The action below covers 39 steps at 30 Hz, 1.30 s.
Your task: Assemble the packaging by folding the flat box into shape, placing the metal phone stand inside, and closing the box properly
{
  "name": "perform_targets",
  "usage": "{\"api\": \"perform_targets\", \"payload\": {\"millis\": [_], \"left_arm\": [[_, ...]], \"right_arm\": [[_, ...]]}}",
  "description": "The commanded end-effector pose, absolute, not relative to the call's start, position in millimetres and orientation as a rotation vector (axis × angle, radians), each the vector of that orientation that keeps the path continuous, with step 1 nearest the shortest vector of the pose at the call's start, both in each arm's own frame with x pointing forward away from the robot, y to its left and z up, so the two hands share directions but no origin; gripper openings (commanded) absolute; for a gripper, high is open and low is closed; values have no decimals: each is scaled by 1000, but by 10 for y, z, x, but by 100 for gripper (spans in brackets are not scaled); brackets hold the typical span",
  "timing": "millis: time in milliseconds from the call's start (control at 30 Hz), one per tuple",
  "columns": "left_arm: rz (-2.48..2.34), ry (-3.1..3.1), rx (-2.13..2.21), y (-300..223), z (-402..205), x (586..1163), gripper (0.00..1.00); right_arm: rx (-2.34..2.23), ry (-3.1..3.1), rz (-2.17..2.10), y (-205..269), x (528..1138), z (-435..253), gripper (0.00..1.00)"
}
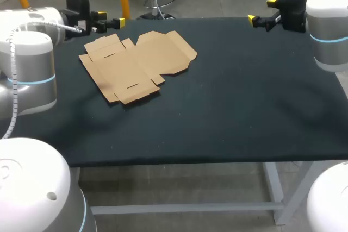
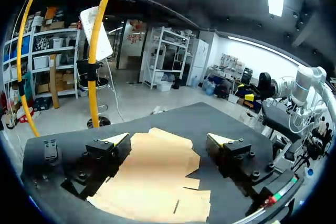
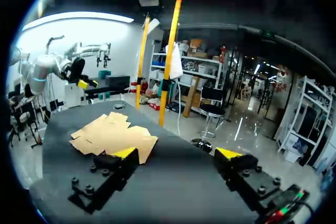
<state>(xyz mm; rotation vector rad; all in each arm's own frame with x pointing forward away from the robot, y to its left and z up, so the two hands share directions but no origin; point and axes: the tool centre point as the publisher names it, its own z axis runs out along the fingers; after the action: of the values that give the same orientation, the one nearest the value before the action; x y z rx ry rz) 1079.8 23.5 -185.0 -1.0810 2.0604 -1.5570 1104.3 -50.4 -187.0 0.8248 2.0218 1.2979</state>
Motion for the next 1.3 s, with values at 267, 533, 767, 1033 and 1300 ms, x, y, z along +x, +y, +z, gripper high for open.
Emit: {"api": "perform_targets", "payload": {"millis": [267,533,767,1033,1300], "left_arm": [[-1452,2198,-1226,202,-1750,10606,100],[-1310,2321,-1479,271,-1744,10417,100],[-1209,2418,-1604,326,-1799,10278,100],[-1125,2478,-1680,341,-1856,10164,100],[-1086,2463,-1730,343,-1874,10162,100]], "right_arm": [[1041,2122,1319,-651,10868,-1847,100],[1287,2297,1262,-670,10628,-1927,100],[1468,2361,1191,-716,10448,-1995,100],[1564,2410,1203,-768,10242,-2061,100],[1564,2410,1203,-768,10242,-2061,100]]}}
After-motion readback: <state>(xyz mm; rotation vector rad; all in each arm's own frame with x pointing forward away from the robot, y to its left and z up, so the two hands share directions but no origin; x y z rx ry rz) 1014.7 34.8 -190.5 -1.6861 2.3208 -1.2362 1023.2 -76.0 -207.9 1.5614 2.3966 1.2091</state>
